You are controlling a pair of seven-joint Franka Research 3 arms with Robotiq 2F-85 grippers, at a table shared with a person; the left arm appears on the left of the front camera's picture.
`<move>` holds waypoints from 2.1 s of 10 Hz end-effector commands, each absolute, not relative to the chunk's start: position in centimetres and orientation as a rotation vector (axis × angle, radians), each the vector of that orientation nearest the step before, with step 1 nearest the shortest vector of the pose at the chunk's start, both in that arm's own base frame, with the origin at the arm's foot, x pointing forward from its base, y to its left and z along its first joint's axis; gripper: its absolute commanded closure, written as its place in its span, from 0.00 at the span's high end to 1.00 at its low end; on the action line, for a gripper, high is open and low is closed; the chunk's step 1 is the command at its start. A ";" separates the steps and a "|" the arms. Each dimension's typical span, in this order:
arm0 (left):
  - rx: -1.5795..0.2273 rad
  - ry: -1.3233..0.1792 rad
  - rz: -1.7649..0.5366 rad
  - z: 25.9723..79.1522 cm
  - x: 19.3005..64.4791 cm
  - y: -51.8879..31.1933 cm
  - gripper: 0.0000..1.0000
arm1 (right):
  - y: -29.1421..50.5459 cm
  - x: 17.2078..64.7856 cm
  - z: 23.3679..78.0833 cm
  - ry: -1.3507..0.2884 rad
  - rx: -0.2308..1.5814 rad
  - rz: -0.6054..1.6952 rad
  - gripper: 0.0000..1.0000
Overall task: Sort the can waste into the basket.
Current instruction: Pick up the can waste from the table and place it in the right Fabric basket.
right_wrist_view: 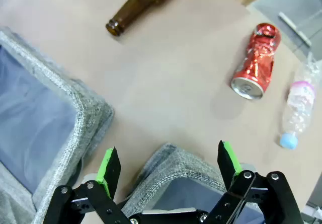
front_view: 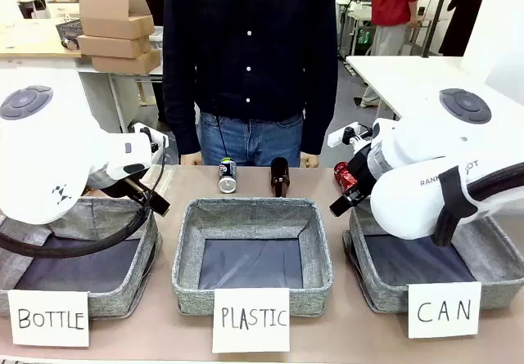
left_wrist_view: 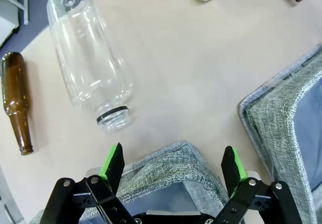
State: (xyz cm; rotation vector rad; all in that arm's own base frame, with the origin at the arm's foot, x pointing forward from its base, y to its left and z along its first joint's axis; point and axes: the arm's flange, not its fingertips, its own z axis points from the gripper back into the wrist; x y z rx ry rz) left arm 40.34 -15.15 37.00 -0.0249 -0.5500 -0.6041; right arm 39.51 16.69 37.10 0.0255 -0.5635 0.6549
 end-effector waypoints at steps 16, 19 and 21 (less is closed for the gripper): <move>0.167 -0.834 -0.635 49.5 24.7 -11.5 1.00 | 13.2 28.0 49.4 -0.632 0.103 0.711 1.00; -0.178 -0.733 -0.745 57.6 30.2 -13.2 1.00 | 13.0 29.9 54.6 -0.681 0.262 0.594 1.00; -0.851 -0.594 -0.762 57.5 32.0 -8.6 1.00 | 6.9 29.6 56.6 -0.605 0.807 0.336 1.00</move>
